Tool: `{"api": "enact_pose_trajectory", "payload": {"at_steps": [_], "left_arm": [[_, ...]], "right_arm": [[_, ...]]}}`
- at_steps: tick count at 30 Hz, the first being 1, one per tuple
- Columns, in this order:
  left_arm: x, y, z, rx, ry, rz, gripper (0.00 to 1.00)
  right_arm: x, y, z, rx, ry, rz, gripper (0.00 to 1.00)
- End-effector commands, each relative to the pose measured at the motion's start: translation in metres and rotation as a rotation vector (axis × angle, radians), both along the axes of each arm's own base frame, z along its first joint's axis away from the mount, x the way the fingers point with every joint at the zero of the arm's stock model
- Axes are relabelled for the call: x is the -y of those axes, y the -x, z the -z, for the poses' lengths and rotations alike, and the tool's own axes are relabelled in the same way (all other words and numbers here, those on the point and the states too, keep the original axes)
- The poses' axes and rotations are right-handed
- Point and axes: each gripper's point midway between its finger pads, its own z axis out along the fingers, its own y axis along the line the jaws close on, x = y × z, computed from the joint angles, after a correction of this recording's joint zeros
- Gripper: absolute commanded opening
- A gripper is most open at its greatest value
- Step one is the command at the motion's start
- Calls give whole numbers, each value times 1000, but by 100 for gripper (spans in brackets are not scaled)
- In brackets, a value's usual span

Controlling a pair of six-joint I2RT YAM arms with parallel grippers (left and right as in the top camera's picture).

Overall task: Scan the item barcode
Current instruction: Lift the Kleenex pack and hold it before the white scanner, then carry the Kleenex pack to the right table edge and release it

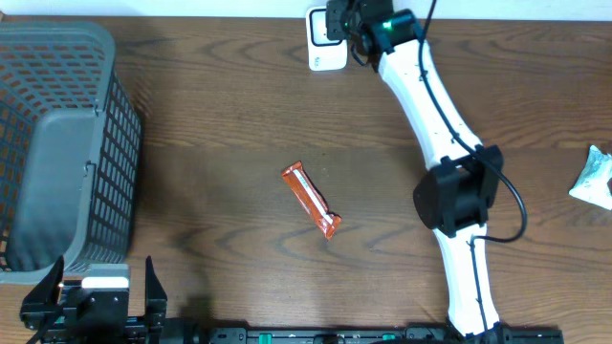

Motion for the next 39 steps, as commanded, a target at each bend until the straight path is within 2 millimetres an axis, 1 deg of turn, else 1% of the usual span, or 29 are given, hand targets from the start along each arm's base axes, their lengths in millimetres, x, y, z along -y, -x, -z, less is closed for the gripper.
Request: {"api": "enact_pose_trajectory", "payload": {"at_steps": [1,4,7,9,13,15,17,18,19,20,22,26,33,35,37,39], "left_arm": [[0,1,-1,6,-9,6,98],[0,1,-1,6,-9,6,98],[0,1,-1,6,-9,6,98],[0,1,-1,6,-9,6,98],[0,1,-1,6,-9,6,98],[0,1,-1,6,-9,6,98],[0,1,-1,6,-9,6,98],[0,1,-1,6,-9,6,98],[0,1,-1,6,-9,6,98],[0,1,-1,6,-9,6,98],[0,1,-1,6,-9,6,98],[0,1,-1,6,-9,6,98],[0,1,-1,6,-9,6,98],[0,1,-1,6,-9,6,98],[0,1,-1,6,-9,6,98],[0,1,-1,6,-9,6,98]], "right_arm": [[-9,-12,-4,82,60,-52,35],[-14,-25,-13,162,42,-55,35],[-18,-36,-14,211,23,-51,37],[-20,-41,-8,224,13,-48,37],[-26,-51,11,241,-8,-41,37],[-27,-55,27,233,-16,-35,37],[-28,-58,40,220,-30,-25,35],[-28,-59,48,211,-37,-18,32],[-28,-59,52,206,-38,-17,29],[-28,-60,59,197,-36,-15,29],[-28,-59,63,189,-33,-15,28],[-27,-60,63,188,-30,-12,29],[-23,-56,70,156,-16,-10,29],[-22,-55,64,153,-16,-9,27],[-18,-51,50,153,-12,-5,27],[-13,-46,31,156,-3,-7,27]]}}
